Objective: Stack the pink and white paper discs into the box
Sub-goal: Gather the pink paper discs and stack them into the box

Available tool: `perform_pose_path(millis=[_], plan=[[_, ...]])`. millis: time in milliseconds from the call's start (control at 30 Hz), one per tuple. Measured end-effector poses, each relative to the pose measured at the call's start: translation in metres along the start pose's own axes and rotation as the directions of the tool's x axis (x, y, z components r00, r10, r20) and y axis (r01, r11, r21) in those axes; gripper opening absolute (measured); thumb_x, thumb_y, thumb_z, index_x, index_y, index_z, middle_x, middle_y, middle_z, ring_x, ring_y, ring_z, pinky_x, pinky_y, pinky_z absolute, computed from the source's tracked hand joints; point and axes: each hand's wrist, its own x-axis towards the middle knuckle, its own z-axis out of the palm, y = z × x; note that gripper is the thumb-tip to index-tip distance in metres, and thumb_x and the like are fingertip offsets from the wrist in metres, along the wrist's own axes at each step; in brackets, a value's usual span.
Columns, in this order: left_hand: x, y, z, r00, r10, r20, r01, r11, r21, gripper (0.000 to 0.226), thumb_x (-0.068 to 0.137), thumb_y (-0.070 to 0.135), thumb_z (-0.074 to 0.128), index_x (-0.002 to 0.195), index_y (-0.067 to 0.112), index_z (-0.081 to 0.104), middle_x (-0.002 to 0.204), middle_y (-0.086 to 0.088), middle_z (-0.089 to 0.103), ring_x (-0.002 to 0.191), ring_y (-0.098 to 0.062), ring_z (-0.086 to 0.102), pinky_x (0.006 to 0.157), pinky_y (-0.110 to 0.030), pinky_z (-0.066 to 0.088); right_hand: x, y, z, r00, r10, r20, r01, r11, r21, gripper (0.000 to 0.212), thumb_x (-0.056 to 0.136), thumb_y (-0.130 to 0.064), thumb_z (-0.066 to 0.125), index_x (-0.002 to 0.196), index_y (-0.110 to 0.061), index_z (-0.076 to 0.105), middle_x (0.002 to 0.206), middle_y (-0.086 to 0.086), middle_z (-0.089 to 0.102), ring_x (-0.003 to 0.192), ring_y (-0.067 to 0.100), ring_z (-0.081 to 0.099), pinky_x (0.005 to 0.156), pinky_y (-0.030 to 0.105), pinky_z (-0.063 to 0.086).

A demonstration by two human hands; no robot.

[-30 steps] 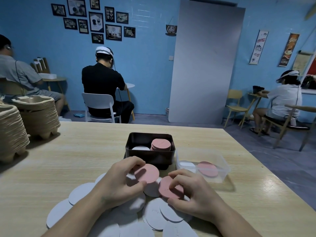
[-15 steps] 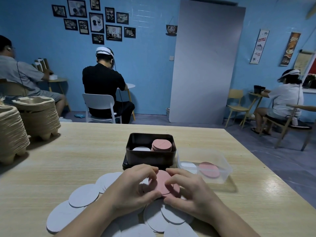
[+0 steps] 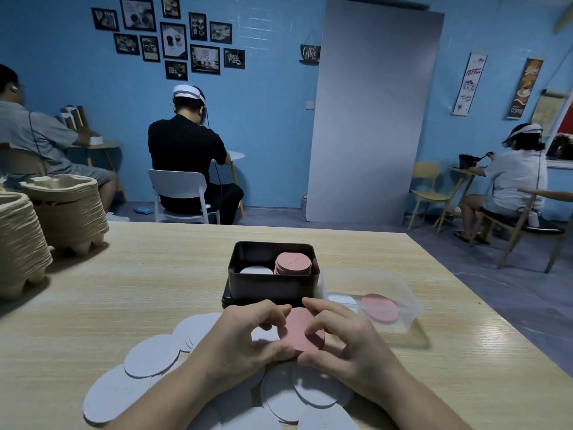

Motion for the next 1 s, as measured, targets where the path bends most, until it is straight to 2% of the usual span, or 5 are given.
perform_pose_path(millis=[133, 300, 433, 667, 1000], plan=[[0.001, -0.001, 0.000, 1.000, 0.020, 0.013, -0.020, 1.000, 0.006, 0.026, 0.079, 0.025, 0.091, 0.088, 0.021, 0.067, 0.099, 0.028, 0.072, 0.125, 0.005, 0.061, 0.085, -0.014, 0.051, 0.001, 0.000, 0.001, 1.000, -0.001, 0.022, 0.001, 1.000, 0.022, 0.033, 0.080, -0.049, 0.085, 0.097, -0.025, 0.068, 0.141, -0.008, 0.060, 0.138, -0.003, 0.049, 0.102, 0.015, 0.042], [-0.001, -0.004, 0.000, 0.998, 0.046, 0.049, -0.047, 0.998, 0.028, 0.027, 0.078, 0.028, 0.091, 0.091, 0.027, 0.067, 0.107, 0.018, 0.073, 0.123, 0.002, 0.062, 0.081, -0.021, 0.056, 0.000, 0.001, 0.002, 0.999, -0.003, 0.052, 0.001, 0.999, 0.037, 0.033, 0.079, -0.051, 0.085, 0.096, -0.029, 0.067, 0.137, -0.002, 0.064, 0.134, 0.000, 0.054, 0.100, 0.020, 0.048], [-0.001, -0.003, -0.003, 0.993, 0.050, 0.107, -0.058, 0.996, 0.066, 0.029, 0.080, 0.038, 0.087, 0.098, 0.027, 0.066, 0.109, 0.020, 0.071, 0.102, -0.007, 0.067, 0.083, -0.029, 0.055, -0.001, 0.001, 0.000, 0.999, -0.001, 0.033, -0.001, 0.998, 0.070, 0.028, 0.081, -0.043, 0.087, 0.094, -0.025, 0.069, 0.134, -0.001, 0.064, 0.131, 0.005, 0.057, 0.093, 0.014, 0.049], [-0.002, 0.001, -0.006, 0.989, 0.092, 0.118, -0.106, 0.987, 0.121, 0.024, 0.080, 0.034, 0.085, 0.091, 0.027, 0.065, 0.095, 0.015, 0.069, 0.087, -0.008, 0.064, 0.073, -0.036, 0.056, -0.001, 0.002, 0.004, 0.997, -0.011, 0.076, 0.016, 0.998, -0.057, 0.027, 0.079, -0.045, 0.084, 0.097, -0.031, 0.069, 0.140, -0.004, 0.062, 0.132, -0.002, 0.054, 0.100, 0.031, 0.052], [0.000, 0.011, -0.014, 0.978, 0.165, 0.125, -0.185, 0.967, 0.177, 0.023, 0.082, 0.033, 0.081, 0.096, 0.024, 0.064, 0.109, 0.018, 0.069, 0.104, 0.001, 0.063, 0.083, -0.032, 0.055, 0.008, -0.005, 0.000, 0.995, -0.076, 0.066, 0.083, 0.990, -0.116, 0.028, 0.080, -0.048, 0.084, 0.089, -0.028, 0.066, 0.125, -0.013, 0.062, 0.113, 0.007, 0.063, 0.087, 0.035, 0.055]])
